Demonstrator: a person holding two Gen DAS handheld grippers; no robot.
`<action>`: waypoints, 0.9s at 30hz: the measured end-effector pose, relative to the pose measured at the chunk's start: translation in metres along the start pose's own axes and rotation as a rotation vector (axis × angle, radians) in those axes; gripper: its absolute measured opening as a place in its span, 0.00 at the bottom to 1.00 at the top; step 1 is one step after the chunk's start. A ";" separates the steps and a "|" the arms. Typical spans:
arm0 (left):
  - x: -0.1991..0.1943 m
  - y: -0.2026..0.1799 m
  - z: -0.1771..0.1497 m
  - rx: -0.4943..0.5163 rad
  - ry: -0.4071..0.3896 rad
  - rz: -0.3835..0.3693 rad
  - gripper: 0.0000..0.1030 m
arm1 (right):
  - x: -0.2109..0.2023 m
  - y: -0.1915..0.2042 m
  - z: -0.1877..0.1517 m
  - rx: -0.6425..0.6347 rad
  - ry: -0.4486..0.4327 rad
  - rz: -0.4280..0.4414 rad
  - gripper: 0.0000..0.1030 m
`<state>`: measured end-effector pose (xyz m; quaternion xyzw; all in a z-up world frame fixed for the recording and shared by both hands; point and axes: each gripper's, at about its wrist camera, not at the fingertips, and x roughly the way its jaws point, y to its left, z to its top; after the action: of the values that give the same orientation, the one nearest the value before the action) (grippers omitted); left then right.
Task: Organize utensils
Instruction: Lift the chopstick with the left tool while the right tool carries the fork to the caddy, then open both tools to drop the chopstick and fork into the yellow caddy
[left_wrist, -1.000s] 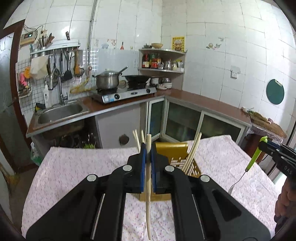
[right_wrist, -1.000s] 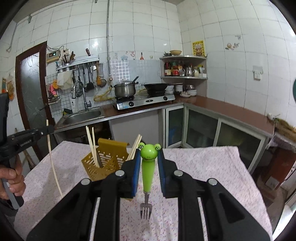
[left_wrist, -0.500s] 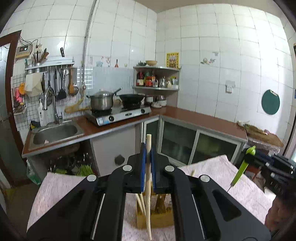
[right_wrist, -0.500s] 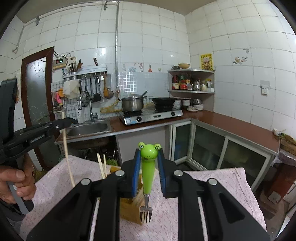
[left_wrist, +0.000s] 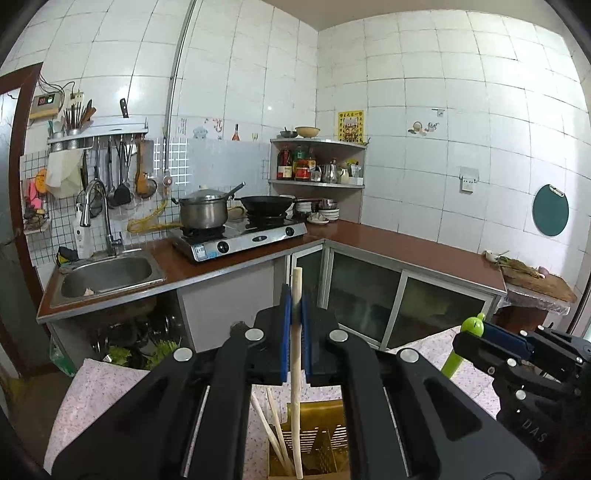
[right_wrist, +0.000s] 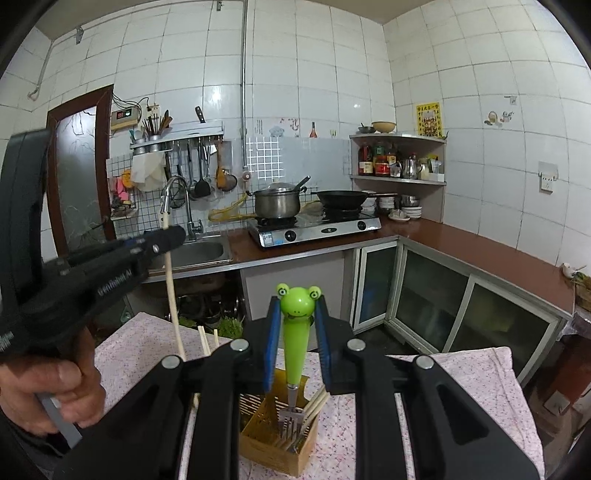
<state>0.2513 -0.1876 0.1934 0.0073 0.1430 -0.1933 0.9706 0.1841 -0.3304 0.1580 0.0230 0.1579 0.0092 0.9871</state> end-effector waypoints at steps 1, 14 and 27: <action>0.004 0.000 -0.003 0.002 0.001 0.009 0.04 | 0.003 0.000 -0.001 0.002 -0.002 0.009 0.18; 0.026 0.007 -0.025 -0.008 -0.011 0.005 0.04 | 0.041 0.007 -0.020 0.006 0.042 0.015 0.18; 0.052 0.017 -0.069 -0.019 0.087 0.040 0.18 | 0.063 0.001 -0.049 0.054 0.136 -0.026 0.19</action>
<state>0.2845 -0.1860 0.1122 0.0092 0.1868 -0.1717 0.9672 0.2283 -0.3259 0.0920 0.0469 0.2251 -0.0061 0.9732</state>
